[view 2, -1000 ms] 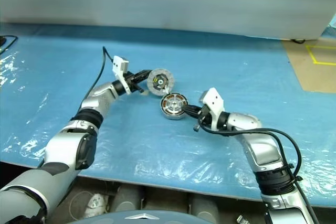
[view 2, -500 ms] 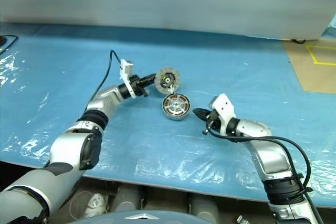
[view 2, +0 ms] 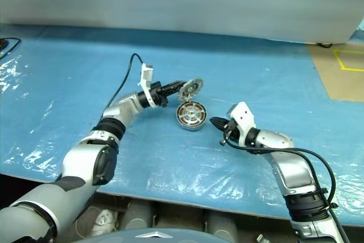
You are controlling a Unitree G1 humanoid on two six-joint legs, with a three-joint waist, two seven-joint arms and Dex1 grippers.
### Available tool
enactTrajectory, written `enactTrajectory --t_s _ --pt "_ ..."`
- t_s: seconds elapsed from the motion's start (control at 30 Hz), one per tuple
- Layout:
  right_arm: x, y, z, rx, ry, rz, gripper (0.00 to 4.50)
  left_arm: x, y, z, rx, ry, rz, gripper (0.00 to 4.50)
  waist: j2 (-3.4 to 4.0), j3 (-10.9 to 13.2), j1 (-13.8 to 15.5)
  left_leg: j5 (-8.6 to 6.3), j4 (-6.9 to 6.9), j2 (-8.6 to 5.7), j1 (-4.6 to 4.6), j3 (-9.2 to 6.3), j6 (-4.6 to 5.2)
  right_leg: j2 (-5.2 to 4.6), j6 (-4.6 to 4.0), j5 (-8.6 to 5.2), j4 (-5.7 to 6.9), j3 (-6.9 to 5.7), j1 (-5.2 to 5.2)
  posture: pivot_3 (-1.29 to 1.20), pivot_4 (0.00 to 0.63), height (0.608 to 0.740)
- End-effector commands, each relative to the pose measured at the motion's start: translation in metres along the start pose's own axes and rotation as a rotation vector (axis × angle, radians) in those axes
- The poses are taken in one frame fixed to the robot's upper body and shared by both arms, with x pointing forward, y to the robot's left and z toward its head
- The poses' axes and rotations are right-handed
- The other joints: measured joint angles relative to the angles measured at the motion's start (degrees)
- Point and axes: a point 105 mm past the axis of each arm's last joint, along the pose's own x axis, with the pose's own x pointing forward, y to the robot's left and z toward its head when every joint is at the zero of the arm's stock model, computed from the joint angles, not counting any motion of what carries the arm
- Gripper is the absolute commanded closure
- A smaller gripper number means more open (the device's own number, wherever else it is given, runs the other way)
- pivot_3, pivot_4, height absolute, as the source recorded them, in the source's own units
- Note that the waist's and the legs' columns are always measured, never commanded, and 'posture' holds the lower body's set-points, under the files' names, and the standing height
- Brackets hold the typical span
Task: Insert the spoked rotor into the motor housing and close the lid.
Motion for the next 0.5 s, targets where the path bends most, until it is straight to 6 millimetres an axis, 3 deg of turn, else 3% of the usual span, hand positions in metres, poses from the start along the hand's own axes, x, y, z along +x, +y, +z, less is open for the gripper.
enactTrajectory --t_s 0.03,0.17,0.33,0.43,0.5 --pt "-0.009 -0.013 0.005 -0.026 -0.02 -0.058 4.5 0.005 -0.012 -0.014 0.014 0.106 -0.087 4.48 0.0 0.0 -0.01 0.0 0.0 0.0 0.0 0.0 0.0 0.0 0.0 0.0 0.0 0.0 0.0 0.0 0.15 0.74" --pt "-0.02 -0.029 0.003 -0.039 -0.003 -0.121 4.5 -0.005 -0.017 -0.037 0.065 0.269 -0.132 4.48 0.0 0.0 -0.06 0.03 -0.01 0.0 0.01 0.01 0.05 0.0 0.0 0.0 0.0 0.02 0.01 0.0 0.15 0.74" --pt "-0.031 -0.052 0.009 -0.084 -0.004 -0.204 4.5 -0.023 -0.016 -0.051 0.139 0.399 -0.125 4.48 0.0 0.0 -0.24 0.06 -0.01 0.01 0.03 0.01 0.11 0.0 -0.2 -0.12 0.0 0.02 0.01 0.0 0.15 0.74" --pt "-0.025 -0.055 0.021 -0.091 -0.058 -0.213 4.5 -0.024 -0.013 -0.041 0.177 0.339 -0.087 4.48 0.01 0.0 -0.31 0.05 0.0 0.01 0.08 0.01 0.1 0.0 -0.21 -0.12 0.01 0.02 0.06 0.0 0.15 0.74" --pt "-0.016 -0.048 0.032 -0.066 -0.116 -0.185 4.5 -0.022 -0.012 -0.021 0.211 0.229 -0.058 4.48 0.01 0.0 -0.35 0.05 0.01 0.01 0.1 0.03 0.11 0.0 -0.21 -0.13 0.01 0.04 0.06 0.0 0.15 0.74"
